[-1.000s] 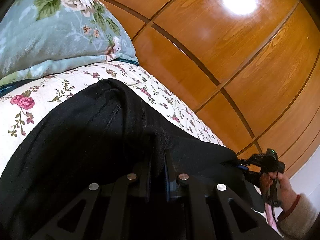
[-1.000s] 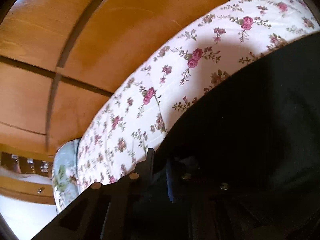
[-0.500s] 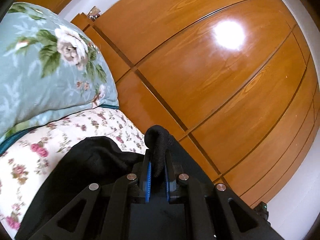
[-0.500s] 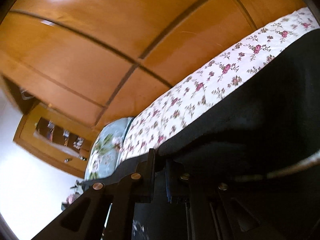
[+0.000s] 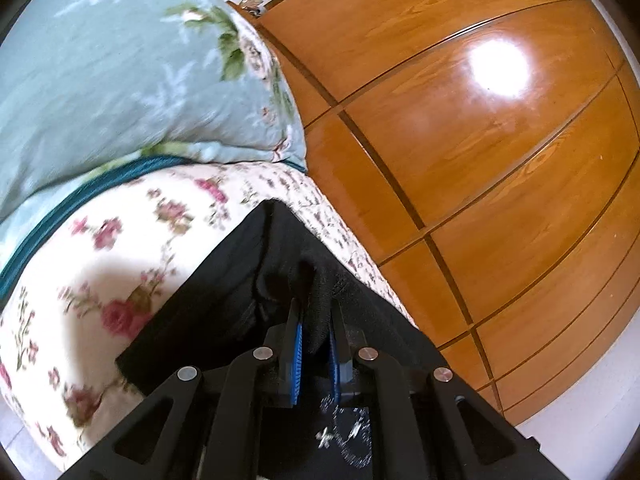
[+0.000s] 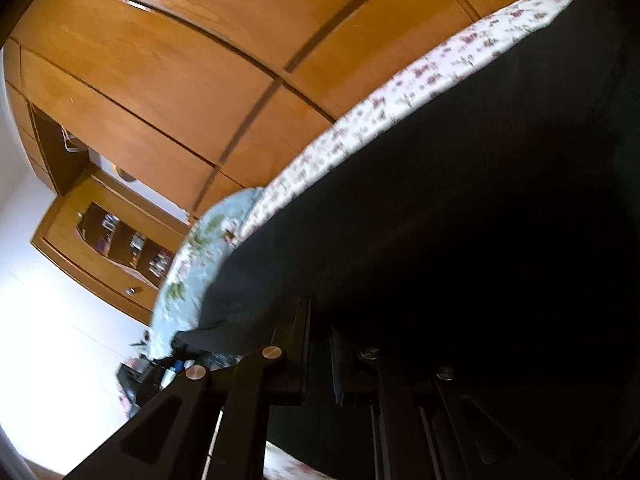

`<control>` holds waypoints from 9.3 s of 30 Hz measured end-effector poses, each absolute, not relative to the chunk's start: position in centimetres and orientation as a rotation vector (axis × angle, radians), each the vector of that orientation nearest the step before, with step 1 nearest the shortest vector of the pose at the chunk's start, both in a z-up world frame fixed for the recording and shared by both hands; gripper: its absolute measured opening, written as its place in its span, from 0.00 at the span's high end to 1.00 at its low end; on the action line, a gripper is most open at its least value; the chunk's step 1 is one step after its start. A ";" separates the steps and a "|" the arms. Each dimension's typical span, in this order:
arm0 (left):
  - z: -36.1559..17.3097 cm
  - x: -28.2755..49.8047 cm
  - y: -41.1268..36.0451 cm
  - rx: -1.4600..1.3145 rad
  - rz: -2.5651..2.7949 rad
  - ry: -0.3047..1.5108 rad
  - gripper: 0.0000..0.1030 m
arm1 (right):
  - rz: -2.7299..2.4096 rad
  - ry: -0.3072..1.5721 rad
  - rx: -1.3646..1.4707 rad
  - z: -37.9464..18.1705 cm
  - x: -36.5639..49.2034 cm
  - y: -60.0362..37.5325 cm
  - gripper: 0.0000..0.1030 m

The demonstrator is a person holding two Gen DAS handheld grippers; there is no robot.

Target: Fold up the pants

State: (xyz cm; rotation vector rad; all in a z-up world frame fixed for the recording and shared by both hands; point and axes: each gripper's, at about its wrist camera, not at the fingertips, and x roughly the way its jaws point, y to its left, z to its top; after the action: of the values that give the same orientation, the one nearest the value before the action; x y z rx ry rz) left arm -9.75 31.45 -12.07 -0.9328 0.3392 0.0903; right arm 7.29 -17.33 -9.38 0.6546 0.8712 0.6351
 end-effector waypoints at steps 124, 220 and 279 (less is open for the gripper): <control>-9.8 -1.7 -3.0 0.058 -0.795 0.800 0.93 | -0.087 0.587 0.779 -6.1 -0.4 -47.8 0.92; -10.6 4.3 14.3 -0.292 -0.085 0.720 0.38 | -0.175 0.478 0.968 -7.5 -0.2 -49.9 0.84; -11.1 7.6 5.0 -0.598 -0.471 0.917 0.73 | 0.307 0.710 0.389 -5.6 6.3 -27.7 0.73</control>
State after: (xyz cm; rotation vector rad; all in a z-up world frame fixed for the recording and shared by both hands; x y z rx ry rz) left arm 7.62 5.02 -11.11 -0.5982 0.9167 -0.4712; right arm 6.29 -27.67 -5.62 0.3887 0.7103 0.3072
